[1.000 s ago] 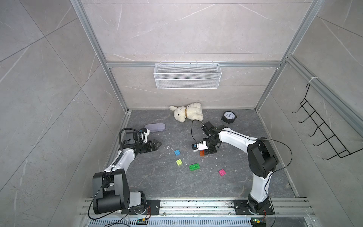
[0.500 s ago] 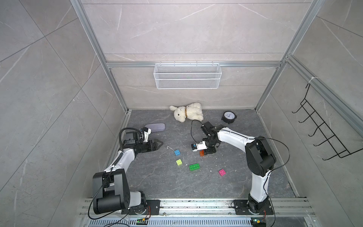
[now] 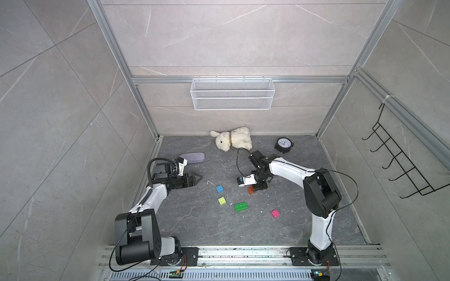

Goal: Assemble the letter y with lego
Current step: Assemble the lego brick with the lego brick.

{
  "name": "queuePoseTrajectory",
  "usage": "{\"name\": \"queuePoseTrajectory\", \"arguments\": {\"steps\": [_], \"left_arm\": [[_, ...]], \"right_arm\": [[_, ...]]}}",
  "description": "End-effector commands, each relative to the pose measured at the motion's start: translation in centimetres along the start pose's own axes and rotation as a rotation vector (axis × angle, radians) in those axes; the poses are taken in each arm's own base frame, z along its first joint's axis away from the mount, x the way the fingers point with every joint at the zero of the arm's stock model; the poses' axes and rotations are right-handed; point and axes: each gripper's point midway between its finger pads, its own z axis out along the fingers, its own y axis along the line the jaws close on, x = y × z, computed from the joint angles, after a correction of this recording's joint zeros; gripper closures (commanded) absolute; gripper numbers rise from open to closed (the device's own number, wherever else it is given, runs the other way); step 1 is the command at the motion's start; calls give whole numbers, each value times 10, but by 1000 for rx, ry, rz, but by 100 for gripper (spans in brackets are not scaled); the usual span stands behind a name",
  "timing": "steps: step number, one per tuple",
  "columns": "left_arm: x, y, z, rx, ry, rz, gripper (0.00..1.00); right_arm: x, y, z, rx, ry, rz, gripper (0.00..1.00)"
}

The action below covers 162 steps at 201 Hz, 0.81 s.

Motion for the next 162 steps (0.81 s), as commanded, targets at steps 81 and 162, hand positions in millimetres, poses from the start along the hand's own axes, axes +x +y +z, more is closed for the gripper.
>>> {"name": "queuePoseTrajectory", "arguments": {"steps": [81,162], "left_arm": [[-1,-5,1,27,-5,16,9],[0,-4,1,24,-3,14,9]], "right_arm": [[35,40,23,-161,174,-108,78],[40,42,27,-158,262,-129,80]]}}
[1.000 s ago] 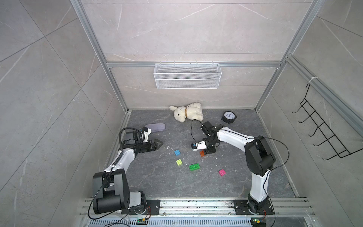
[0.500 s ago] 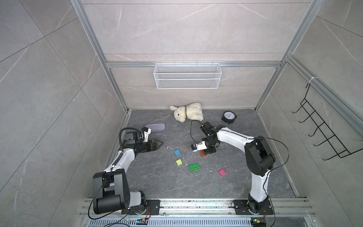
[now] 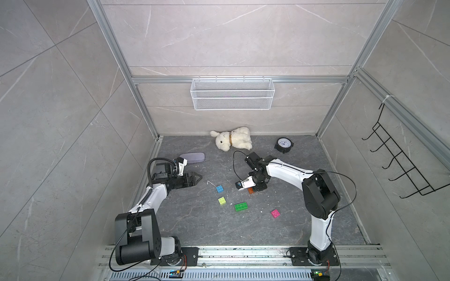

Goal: Assemble the letter y with lego
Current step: Assemble the lego brick with the lego brick.

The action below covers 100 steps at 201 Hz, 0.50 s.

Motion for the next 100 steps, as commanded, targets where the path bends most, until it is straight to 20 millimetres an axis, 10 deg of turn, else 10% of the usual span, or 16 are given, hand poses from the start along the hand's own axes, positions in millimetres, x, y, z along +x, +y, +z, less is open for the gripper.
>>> {"name": "queuePoseTrajectory", "arguments": {"steps": [1,100], "left_arm": [[0,-4,1,25,-2,13,9],[0,-3,1,22,-1,12,9]], "right_arm": [[30,46,28,-198,133,-6,80],[29,40,26,-207,137,16,84]]}}
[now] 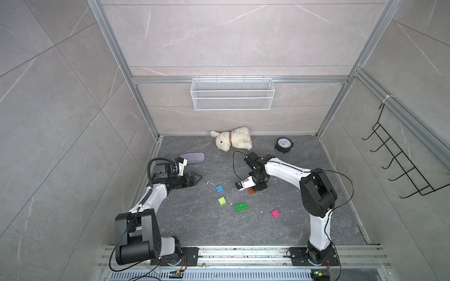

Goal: Assemble the letter y with lego
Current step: Assemble the lego brick with the lego brick.

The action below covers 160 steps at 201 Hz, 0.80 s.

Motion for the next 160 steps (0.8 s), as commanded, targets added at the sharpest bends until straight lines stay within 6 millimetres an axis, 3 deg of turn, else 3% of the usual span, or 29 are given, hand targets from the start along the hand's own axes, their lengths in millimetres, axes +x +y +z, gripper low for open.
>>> {"name": "queuePoseTrajectory", "arguments": {"steps": [1,42,102,160], "left_arm": [[0,-4,1,23,0,12,9],[1,-3,2,24,5,9,9],[0,-3,2,23,3,10,9],[0,-4,2,26,3,6,10]], "right_arm": [[25,37,26,-161,122,25,84],[27,28,25,-123,149,93,85],[12,23,30,-140,119,158,86],[37,33,22,-168,172,246,86]]}}
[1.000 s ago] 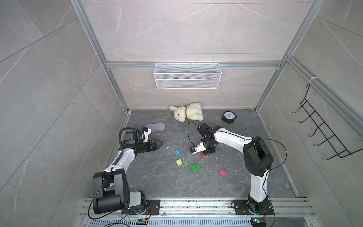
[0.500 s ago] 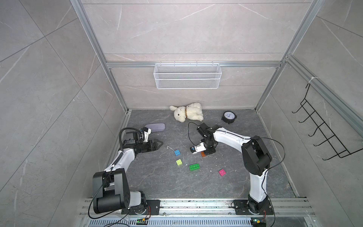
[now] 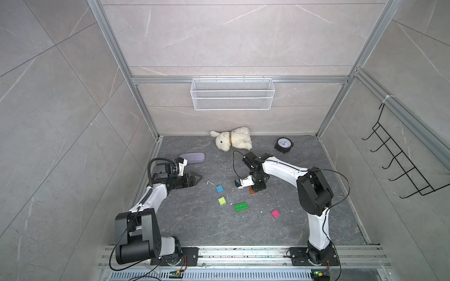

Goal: Assemble the letter y with lego
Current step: Assemble the lego brick with the lego brick.

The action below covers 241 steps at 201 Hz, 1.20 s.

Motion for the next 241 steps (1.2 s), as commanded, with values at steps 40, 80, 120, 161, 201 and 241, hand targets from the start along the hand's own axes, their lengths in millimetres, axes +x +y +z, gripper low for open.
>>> {"name": "queuePoseTrajectory", "arguments": {"steps": [40,80,120,161,201,241], "left_arm": [[-1,-5,1,28,-3,12,10],[-1,-6,1,27,-3,11,10],[-2,-6,0,27,-6,13,10],[-2,-8,-1,30,-9,14,10],[3,-19,8,52,18,32,10],[11,-29,20,64,61,57,10]], "right_arm": [[37,26,23,-121,105,95,85],[24,14,6,-84,42,122,76],[15,3,-15,-29,-17,145,55],[9,-7,-48,63,-102,209,39],[13,-14,-89,179,-200,534,39],[31,7,-113,154,-253,1223,40]]}}
